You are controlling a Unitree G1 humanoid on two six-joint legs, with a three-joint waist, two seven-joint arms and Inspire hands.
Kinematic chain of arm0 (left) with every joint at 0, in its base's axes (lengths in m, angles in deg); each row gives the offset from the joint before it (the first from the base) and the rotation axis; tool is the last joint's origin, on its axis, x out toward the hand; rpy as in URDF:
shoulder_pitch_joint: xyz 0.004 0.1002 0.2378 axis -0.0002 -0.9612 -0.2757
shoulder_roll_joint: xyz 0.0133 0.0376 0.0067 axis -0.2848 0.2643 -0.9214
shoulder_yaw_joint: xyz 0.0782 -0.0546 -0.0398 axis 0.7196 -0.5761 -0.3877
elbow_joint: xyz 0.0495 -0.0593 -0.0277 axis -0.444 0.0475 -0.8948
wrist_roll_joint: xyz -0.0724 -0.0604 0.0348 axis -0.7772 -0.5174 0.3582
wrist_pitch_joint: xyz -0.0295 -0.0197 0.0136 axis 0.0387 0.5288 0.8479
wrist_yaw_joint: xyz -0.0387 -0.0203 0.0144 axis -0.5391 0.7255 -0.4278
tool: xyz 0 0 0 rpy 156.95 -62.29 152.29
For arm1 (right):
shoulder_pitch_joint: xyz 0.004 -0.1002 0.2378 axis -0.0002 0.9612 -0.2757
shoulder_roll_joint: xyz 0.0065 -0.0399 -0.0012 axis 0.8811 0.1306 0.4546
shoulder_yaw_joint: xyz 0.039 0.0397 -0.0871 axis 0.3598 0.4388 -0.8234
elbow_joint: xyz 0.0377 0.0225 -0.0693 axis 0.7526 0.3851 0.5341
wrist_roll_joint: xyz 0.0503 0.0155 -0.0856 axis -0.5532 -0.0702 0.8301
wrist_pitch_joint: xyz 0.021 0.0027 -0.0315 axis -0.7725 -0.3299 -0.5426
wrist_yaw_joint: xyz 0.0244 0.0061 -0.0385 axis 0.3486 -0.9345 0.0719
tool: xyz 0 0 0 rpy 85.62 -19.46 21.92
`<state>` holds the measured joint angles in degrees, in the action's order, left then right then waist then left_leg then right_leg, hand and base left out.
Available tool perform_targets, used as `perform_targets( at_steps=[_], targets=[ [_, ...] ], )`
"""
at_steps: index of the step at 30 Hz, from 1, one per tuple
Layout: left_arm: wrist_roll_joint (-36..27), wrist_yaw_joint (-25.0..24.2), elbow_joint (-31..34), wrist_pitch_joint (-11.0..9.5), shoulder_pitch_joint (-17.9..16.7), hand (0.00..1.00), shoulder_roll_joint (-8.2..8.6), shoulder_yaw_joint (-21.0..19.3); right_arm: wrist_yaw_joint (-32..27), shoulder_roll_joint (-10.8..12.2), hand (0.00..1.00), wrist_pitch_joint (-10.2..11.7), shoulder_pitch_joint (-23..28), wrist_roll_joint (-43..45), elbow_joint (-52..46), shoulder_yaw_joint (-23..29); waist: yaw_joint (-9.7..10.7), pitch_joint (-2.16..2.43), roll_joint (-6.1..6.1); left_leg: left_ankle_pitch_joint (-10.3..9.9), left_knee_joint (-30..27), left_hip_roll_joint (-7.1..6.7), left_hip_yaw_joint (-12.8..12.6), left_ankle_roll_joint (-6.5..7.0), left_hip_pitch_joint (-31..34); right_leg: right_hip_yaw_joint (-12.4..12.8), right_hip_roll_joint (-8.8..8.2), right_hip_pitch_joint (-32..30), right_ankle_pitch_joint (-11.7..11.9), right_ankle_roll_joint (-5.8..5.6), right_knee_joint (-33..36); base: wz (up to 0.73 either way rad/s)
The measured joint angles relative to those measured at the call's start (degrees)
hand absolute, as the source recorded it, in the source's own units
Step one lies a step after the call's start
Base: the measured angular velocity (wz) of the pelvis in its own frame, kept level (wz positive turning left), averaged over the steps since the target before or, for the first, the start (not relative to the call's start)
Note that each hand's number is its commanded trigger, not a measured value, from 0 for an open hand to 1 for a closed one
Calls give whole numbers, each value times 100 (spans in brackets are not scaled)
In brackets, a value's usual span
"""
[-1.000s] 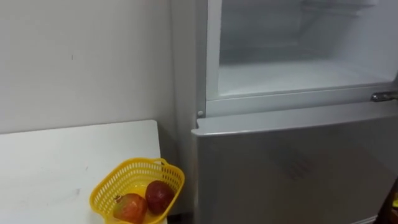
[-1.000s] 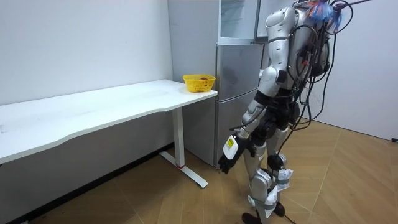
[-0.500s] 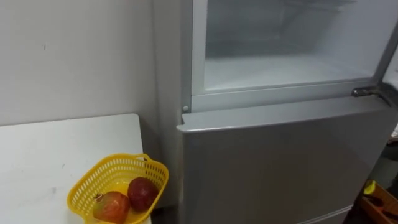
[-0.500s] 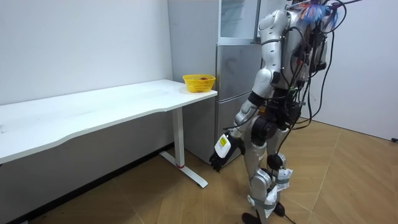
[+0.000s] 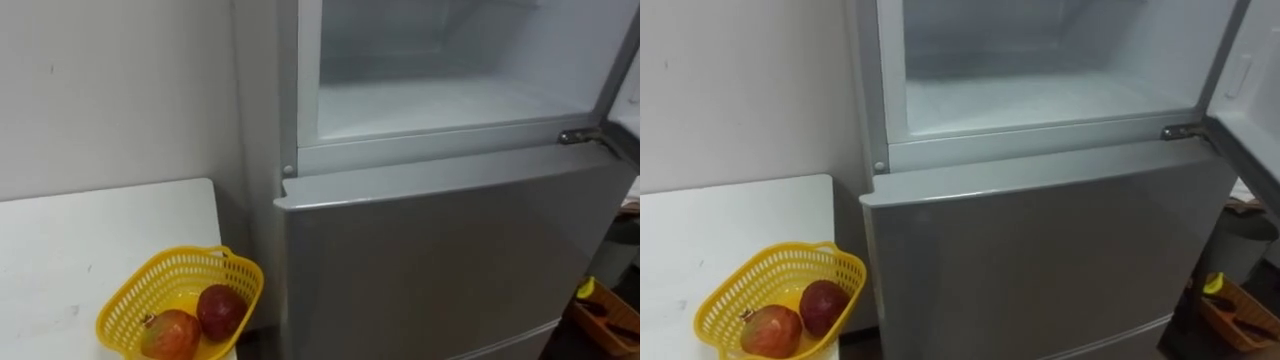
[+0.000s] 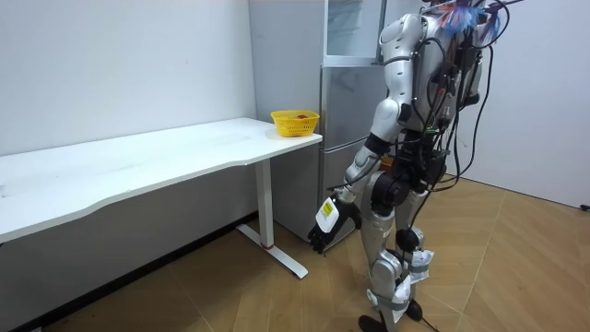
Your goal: Retrieve from the upper fridge
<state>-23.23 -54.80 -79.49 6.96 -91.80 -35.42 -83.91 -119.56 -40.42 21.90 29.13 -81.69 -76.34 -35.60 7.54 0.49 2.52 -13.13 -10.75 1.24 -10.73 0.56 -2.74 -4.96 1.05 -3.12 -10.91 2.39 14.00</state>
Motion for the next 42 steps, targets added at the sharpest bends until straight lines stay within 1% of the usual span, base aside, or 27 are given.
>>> perform_targets(
  at_steps=[3,5,7,9,12,14,15,16,18,19,21,22,23,24,25,26,28,30,32,34,36,38,41,42],
  targets=[
    [6,-50,-109,-71,2,0,51,-150,339,-25,0,-6,-76,12,-108,1,-10,0,7,0,-1,3,0,0,-1,8,-1,1,-2,0,-1,0],
    [56,-56,-166,-73,-20,0,67,-154,850,-24,0,-40,-69,96,-243,-61,-37,-4,-4,0,0,7,2,0,1,12,1,5,-1,2,-16,0],
    [73,-56,-186,-72,-23,0,68,-167,1120,-23,0,-70,-60,281,-282,-141,-38,-4,-7,0,0,11,3,0,2,17,-2,5,2,5,-13,0],
    [76,-57,-228,-72,-27,0,65,-171,1599,-24,0,-201,-59,587,-304,-291,-41,-3,-16,0,-7,13,2,-1,-2,13,-2,10,5,11,-8,0],
    [112,-153,-251,-69,-23,0,65,-169,2187,-26,0,-323,-61,955,-314,-420,-63,-1,-17,0,-10,16,-4,-1,-9,14,-4,14,7,15,5,-2],
    [192,-294,-250,-32,-24,0,61,-167,2761,-31,0,-506,-57,1387,-307,-509,-90,-3,-20,-1,-16,24,-23,-1,-16,17,-4,1,14,26,18,-6],
    [189,-314,-250,8,-24,0,56,-167,3109,-48,0,-612,-49,1472,-307,-581,-90,-7,-9,-1,-19,32,-28,-2,-38,13,-2,11,17,32,16,-6],
    [188,-331,-250,28,-24,0,53,-167,3293,-56,0,-674,-39,1513,-307,-612,-91,-7,-4,-1,-19,36,-28,-2,-50,12,0,23,20,37,12,-4],
    [172,-400,-263,55,-28,0,41,-165,3940,-150,0,-894,80,1677,-307,-768,-113,-13,29,1,-19,45,-13,-7,-105,6,4,79,23,51,11,0],
    [161,-400,-262,56,-31,0,36,-163,4081,-182,0,-940,118,1751,-307,-820,-119,-11,41,3,-19,45,-13,-10,-111,7,4,82,21,53,18,0],
    [160,-400,-261,53,-28,0,-27,-155,4565,-359,0,-1087,280,2063,-307,-1076,-173,-10,145,12,-22,59,-12,-26,-120,-1,12,81,29,72,28,0],
    [151,-401,-262,53,-29,0,-51,-153,4624,-426,0,-1113,301,2134,-306,-1165,-187,-9,175,14,-24,65,-11,-29,-122,-7,15,84,33,78,27,0],
    [139,-399,-265,52,-29,0,-115,-141,4735,-518,0,-1161,332,2245,-265,-1242,-215,-11,242,15,-45,96,-11,-33,-123,-23,21,101,45,94,7,0],
    [128,-398,-269,52,-28,0,-157,-111,4826,-578,0,-1169,374,2257,-228,-1283,-225,-3,267,14,-62,106,-10,-35,-120,-34,26,120,55,100,-18,0],
    [99,-393,-271,51,-22,0,-238,-54,5001,-707,0,-1192,473,2285,-174,-1374,-261,7,297,12,-68,107,-8,-40,-127,-48,39,151,72,112,-47,3],
    [37,-385,-271,51,-21,0,-292,-24,5202,-795,0,-1266,531,2303,-161,-1456,-288,-18,329,4,-67,117,-4,-55,-140,-56,50,168,79,121,-50,0],
    [1,-379,-284,53,-20,0,-335,25,5510,-915,0,-1339,597,2364,-161,-1629,-318,-30,365,-10,-65,130,9,-75,-154,-67,61,194,88,126,-57,0],
    [5,-376,-301,52,2,0,-347,76,5937,-1016,0,-1467,608,2367,-173,-1889,-362,-23,392,-17,-55,133,16,-80,-167,-64,67,209,96,128,-57,0],
    [5,-369,-310,51,31,0,-347,79,6201,-1073,0,-1552,609,2367,-218,-2028,-442,-21,392,-17,-56,131,21,-80,-165,-64,67,213,102,127,-61,0],
    [7,-339,-311,52,55,0,-357,74,6375,-1107,0,-1623,609,2367,-254,-2038,-499,-17,389,-17,-63,127,47,-79,-161,-81,65,230,107,122,-85,9],
    [11,-308,-311,56,56,0,-395,71,6517,-1131,0,-1638,609,2366,-307,-2037,-512,-14,386,-17,-69,119,142,-79,-153,-162,58,294,116,119,-140,19],
    [12,-261,-312,61,58,0,-399,64,6633,-1131,0,-1639,609,2366,-363,-2036,-526,-8,373,-17,-70,118,164,-79,-154,-194,54,346,116,119,-148,10],
    [11,-247,-312,61,83,0,-403,63,6833,-1131,0,-1654,609,2364,-378,-2035,-547,-13,359,-16,-71,115,191,-80,-155,-238,50,411,116,119,-192,8],
    [11,-246,-314,61,86,0,-403,64,6883,-1131,0,-1667,609,2363,-378,-2031,-549,-2,350,-17,-71,113,210,-80,-159,-260,48,444,116,118,-226,9]
  ],
)
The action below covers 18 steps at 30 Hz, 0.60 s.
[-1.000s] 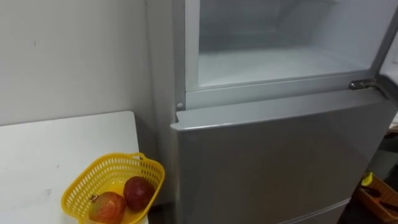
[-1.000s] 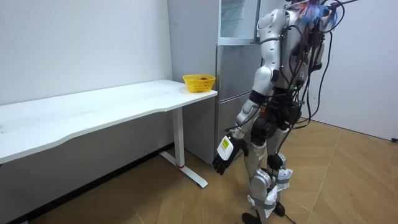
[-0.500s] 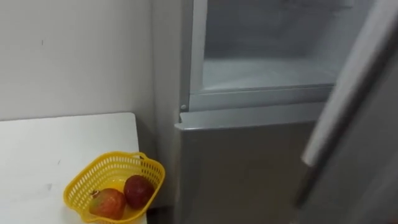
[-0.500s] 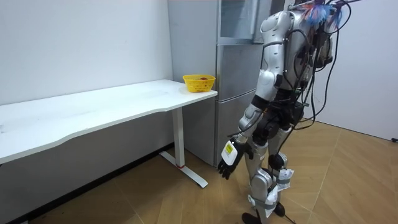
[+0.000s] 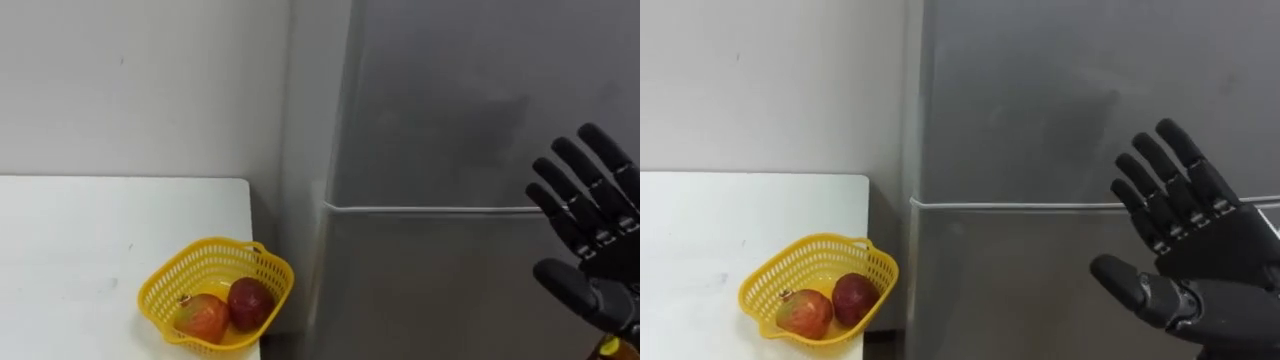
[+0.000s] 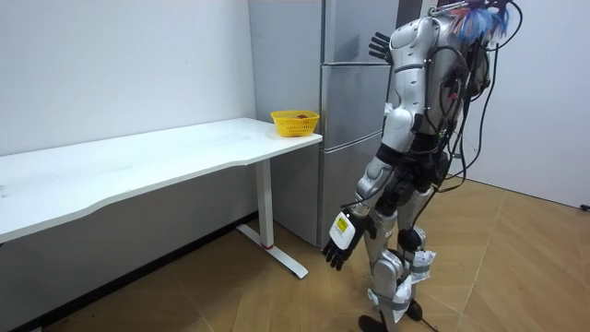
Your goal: Retrieve from the upper fridge
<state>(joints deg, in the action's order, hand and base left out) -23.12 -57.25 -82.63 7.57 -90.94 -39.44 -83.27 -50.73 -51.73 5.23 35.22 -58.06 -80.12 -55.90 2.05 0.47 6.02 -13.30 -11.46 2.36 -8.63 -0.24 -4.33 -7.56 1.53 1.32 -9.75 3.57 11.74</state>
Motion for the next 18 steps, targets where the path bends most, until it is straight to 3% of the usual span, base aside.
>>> perform_targets(
  at_steps=[12,18],
  targets=[
    [-4,73,-67,17,35,0,9,-11,168,2,0,-91,-8,-408,-3,248,-31,-1,-46,0,-1,-7,69,0,-37,-60,-12,74,-4,-4,-16,3],
    [26,388,-77,8,-163,0,145,-239,-571,8,0,-69,-25,-1078,227,1266,88,9,-123,-5,8,-10,86,9,-94,-102,-37,87,-19,-25,-74,4]
  ],
)
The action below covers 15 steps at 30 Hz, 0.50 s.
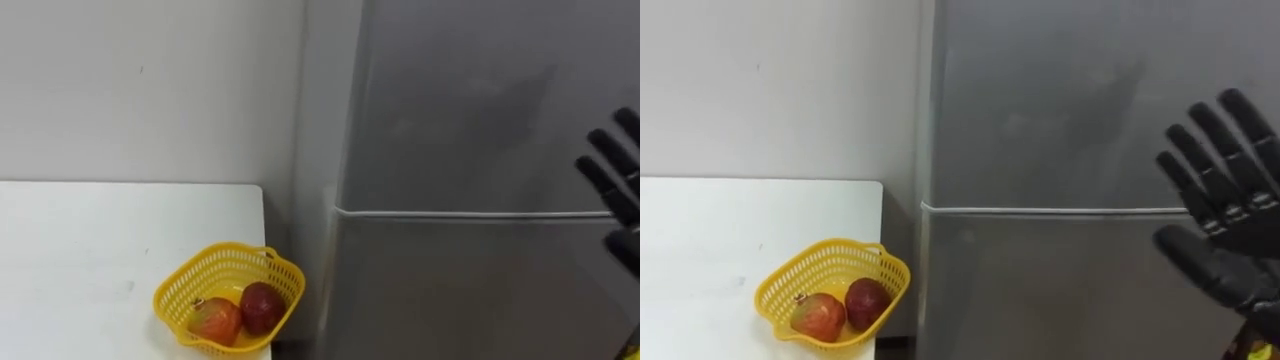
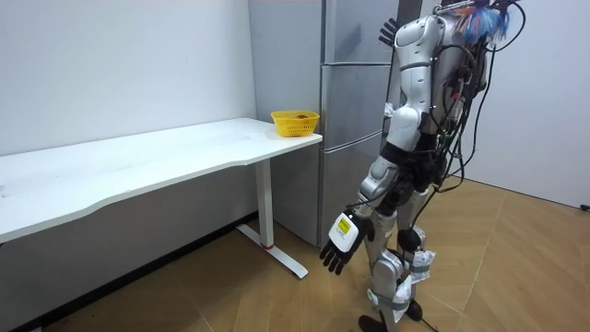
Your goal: Retrieve from the upper fridge
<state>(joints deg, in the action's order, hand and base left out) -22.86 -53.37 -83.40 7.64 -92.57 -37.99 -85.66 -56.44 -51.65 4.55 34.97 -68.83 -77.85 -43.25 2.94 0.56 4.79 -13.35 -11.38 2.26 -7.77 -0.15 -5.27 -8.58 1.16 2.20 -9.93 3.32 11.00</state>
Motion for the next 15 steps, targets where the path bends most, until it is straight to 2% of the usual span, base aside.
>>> perform_targets(
  at_steps=[3,4,6,8,10,11,12,15],
  targets=[
    [0,14,-1,2,-77,0,30,0,-320,7,0,45,1,11,84,129,73,-8,-36,0,9,0,-5,0,-9,12,3,-1,0,1,3,-1],
    [0,16,0,5,-87,0,55,-1,-412,11,0,73,1,56,174,148,155,-10,-51,0,9,1,2,0,-7,20,5,-2,0,1,2,0],
    [8,16,24,18,-78,0,79,0,-609,123,0,98,10,216,340,151,169,-12,-67,0,9,0,13,0,16,31,10,1,0,1,1,0],
    [-4,40,19,36,-18,0,81,33,-953,383,0,137,60,690,508,128,198,-37,-41,0,7,-1,-4,0,49,36,16,-19,2,1,-7,0],
    [-11,144,23,19,5,0,81,41,-1349,514,0,142,150,1056,645,119,201,-32,-68,0,20,-4,-1,0,76,46,19,-66,1,1,-5,-2],
    [-38,223,17,-3,5,0,82,44,-1652,566,0,143,222,1279,688,117,190,-19,-44,0,35,-5,7,1,100,57,18,-108,1,0,6,-4],
    [-43,265,17,-4,-1,0,85,56,-1811,579,0,147,241,1387,724,111,175,-25,-73,0,43,-3,4,1,105,57,17,-110,1,0,10,-4],
    [-43,500,19,10,-61,0,110,143,-2766,669,0,232,240,1704,1200,79,204,-41,-102,3,47,-14,7,2,74,34,11,-8,7,-8,-14,5]
  ],
)
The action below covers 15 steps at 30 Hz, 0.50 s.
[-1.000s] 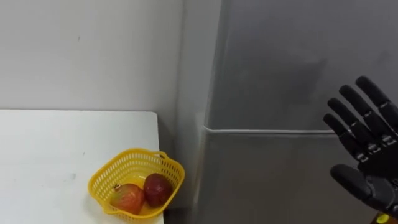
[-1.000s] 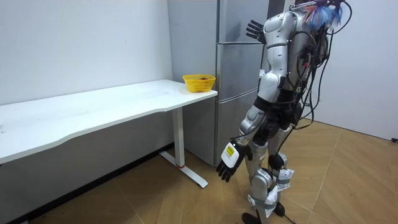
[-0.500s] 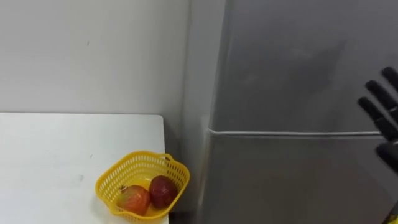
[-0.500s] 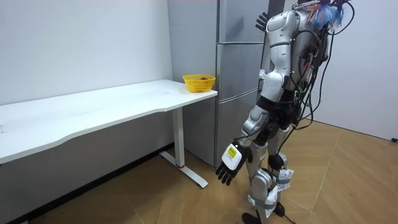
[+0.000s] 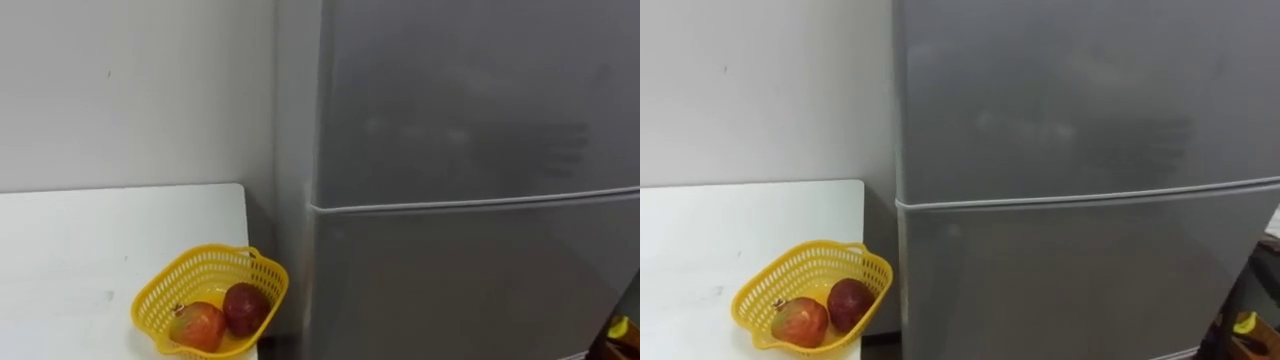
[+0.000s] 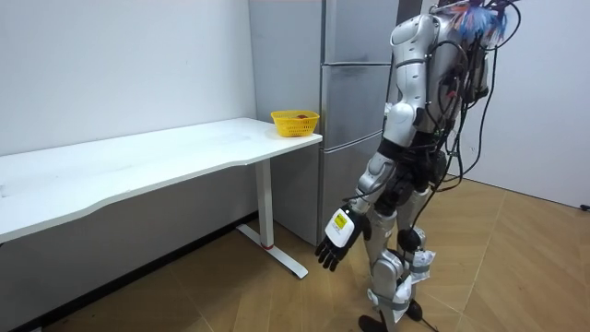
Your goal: Retrieve from the upper fridge
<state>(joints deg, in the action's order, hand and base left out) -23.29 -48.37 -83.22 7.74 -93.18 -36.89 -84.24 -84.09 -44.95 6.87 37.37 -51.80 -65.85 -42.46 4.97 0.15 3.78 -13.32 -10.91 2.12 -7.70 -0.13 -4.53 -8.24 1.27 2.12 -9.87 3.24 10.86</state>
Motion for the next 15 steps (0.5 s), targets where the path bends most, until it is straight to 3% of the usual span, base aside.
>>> perform_targets(
  at_steps=[2,8,12,15],
  targets=[
    [6,74,94,64,3,0,8,-4,-888,94,0,15,-6,291,408,7,6,-1,-4,0,-8,-21,21,0,23,-53,-10,-1,-11,-8,-35,11],
    [2,79,278,356,22,0,111,209,-2562,364,0,32,-1,622,1616,51,125,1,-80,4,-50,-67,168,5,147,-177,-48,-16,-47,-41,-64,16],
    [5,76,429,402,48,0,191,241,-3204,795,0,100,170,1095,2374,-27,141,24,-135,6,-47,-79,267,7,173,-276,-53,-3,-51,-46,-123,14],
    [16,46,452,454,77,0,233,324,-3508,1270,0,61,467,1909,2975,-433,80,34,-230,6,-35,-79,259,7,117,-262,-51,-6,-75,-44,-110,-1]
  ],
)
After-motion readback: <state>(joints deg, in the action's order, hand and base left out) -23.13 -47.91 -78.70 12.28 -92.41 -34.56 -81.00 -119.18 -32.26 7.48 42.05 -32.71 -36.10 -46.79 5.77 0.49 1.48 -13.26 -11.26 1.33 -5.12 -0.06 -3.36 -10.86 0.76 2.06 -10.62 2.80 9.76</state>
